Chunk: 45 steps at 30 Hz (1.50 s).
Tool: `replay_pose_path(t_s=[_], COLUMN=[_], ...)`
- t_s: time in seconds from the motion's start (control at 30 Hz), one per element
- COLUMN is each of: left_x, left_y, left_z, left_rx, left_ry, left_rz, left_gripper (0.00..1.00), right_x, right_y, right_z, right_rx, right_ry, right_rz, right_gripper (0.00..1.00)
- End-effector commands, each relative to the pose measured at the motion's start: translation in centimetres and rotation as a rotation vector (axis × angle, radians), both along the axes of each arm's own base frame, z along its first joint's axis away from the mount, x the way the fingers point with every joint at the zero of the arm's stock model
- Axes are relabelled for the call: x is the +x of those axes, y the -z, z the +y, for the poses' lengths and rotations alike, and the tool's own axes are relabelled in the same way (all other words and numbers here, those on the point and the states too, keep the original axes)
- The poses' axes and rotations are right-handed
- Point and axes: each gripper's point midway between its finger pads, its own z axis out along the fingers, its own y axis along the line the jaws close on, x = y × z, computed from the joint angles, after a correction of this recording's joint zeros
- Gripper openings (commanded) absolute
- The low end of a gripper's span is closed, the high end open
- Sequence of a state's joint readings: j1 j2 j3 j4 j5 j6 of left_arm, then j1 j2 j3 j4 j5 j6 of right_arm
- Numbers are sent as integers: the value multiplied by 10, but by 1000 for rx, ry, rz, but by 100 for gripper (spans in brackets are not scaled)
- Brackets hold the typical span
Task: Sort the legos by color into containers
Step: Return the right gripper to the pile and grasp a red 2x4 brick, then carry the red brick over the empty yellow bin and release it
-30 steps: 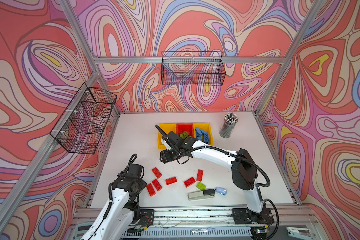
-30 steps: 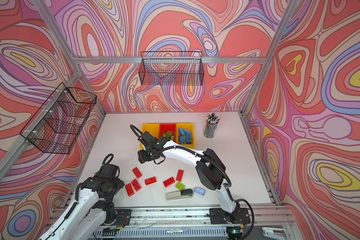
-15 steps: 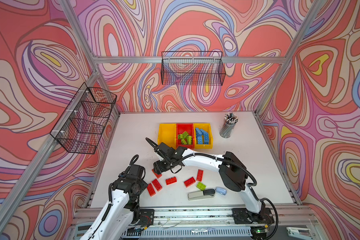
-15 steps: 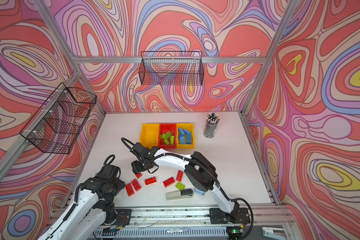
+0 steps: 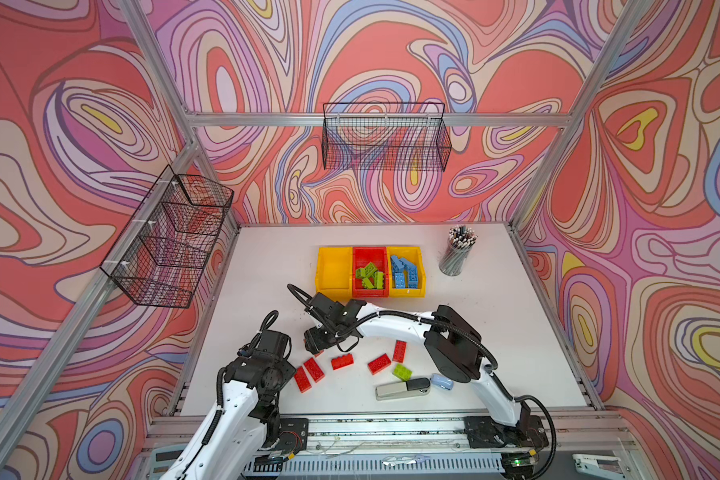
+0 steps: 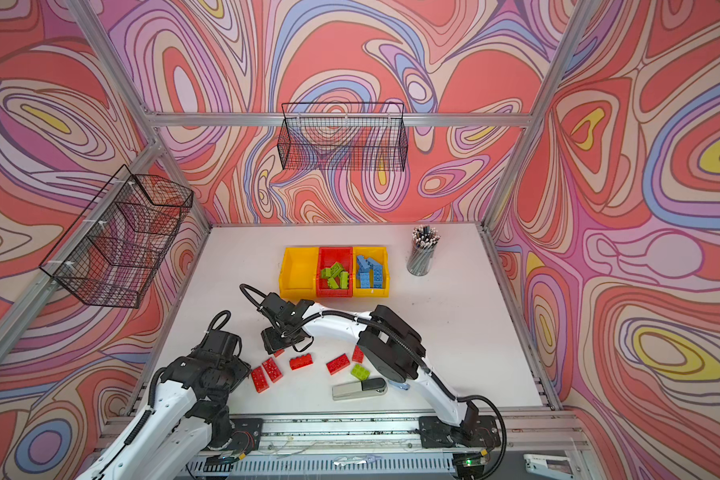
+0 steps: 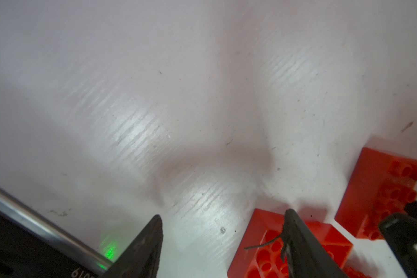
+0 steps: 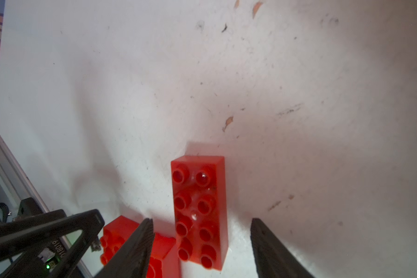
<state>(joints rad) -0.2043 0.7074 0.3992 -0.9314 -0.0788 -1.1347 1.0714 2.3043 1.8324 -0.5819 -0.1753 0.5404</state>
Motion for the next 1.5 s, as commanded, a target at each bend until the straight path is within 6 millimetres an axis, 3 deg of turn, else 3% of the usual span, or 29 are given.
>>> replay_pose_path(t_s=[0.0, 0.23, 0.5, 0.67, 0.93, 1.17, 1.37, 1.4, 1.47], left_x=[-16, -17, -15, -13, -6, 7, 16, 25, 28], left_y=[5, 3, 0, -2, -8, -15, -21, -32, -35], left_z=[5, 8, 9, 10, 12, 12, 9, 8, 8], left_rx=[19, 22, 31, 41, 65, 79, 82, 77, 76], left_ry=[-32, -53, -59, -59, -38, -27, -5, -6, -9], left_rz=[51, 27, 35, 32, 33, 8, 14, -22, -33], left_gripper=[66, 66, 66, 66, 66, 66, 66, 65, 65], right_x=[3, 7, 13, 32, 60, 88, 130, 139, 156], right_y=[17, 25, 12, 8, -10, -46, -99, -106, -114], right_z=[-4, -12, -16, -32, -52, -62, -76, -78, -82], right_rx=[-67, -117, -135, -151, -121, -100, -56, -47, -38], right_ry=[5, 6, 6, 49, 109, 147, 197, 204, 217], right_rz=[-22, -47, -87, -107, -121, -170, -241, -256, -271], right_gripper=[67, 63, 57, 42, 32, 31, 31, 31, 32])
